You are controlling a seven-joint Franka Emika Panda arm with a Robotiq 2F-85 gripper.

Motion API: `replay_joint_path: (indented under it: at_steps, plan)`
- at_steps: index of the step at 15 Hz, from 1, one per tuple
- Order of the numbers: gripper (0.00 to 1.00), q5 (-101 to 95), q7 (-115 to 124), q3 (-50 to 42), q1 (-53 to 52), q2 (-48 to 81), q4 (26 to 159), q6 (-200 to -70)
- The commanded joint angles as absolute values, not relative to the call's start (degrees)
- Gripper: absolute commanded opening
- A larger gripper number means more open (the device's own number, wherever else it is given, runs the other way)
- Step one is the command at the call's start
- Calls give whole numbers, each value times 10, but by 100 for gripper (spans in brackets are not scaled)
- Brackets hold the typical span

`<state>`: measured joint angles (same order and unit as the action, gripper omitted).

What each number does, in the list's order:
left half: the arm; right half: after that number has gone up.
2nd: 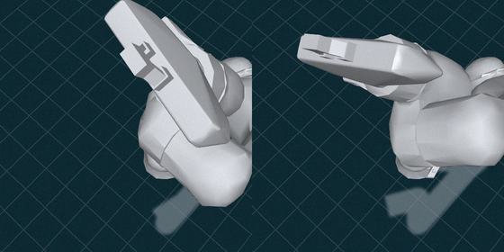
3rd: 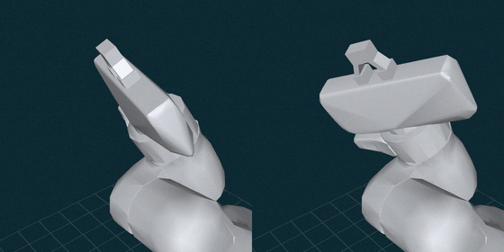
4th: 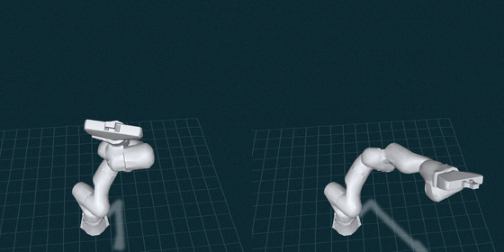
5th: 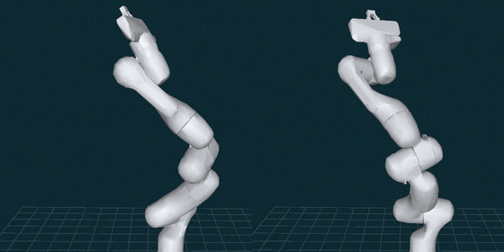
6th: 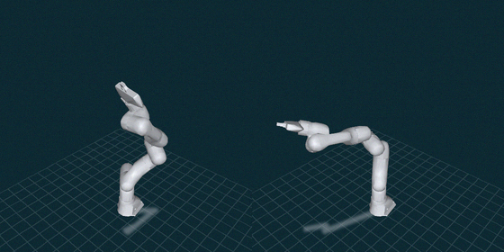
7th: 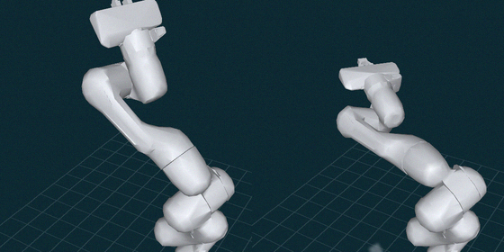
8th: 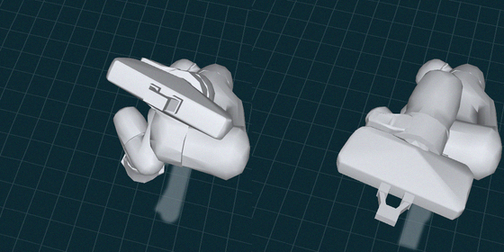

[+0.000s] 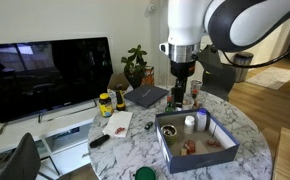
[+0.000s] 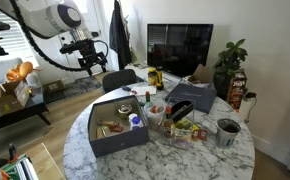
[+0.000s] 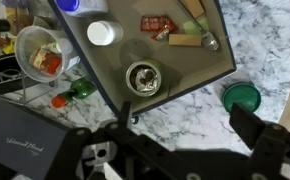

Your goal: Pick up the ketchup packet and put it into the box

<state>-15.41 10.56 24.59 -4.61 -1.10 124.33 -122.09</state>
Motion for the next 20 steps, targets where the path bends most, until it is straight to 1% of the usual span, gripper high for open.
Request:
replay_joint_path:
  at_steps: [1,3,8,9,10,16,20]
  plan:
    - [100,-158,108,208,-84,12,1227,-1214]
    - [100,-159,108,206,-85,34,1209,-1209]
    - [100,-159,108,209,-86,34,1200,-1199]
    - [100,-155,130,207,-84,29,1206,-1204]
    - [100,-146,157,200,-87,52,1191,-1203]
    - [100,-151,216,137,-132,241,1002,-1191]
    - [100,-191,254,85,-196,359,865,-1221]
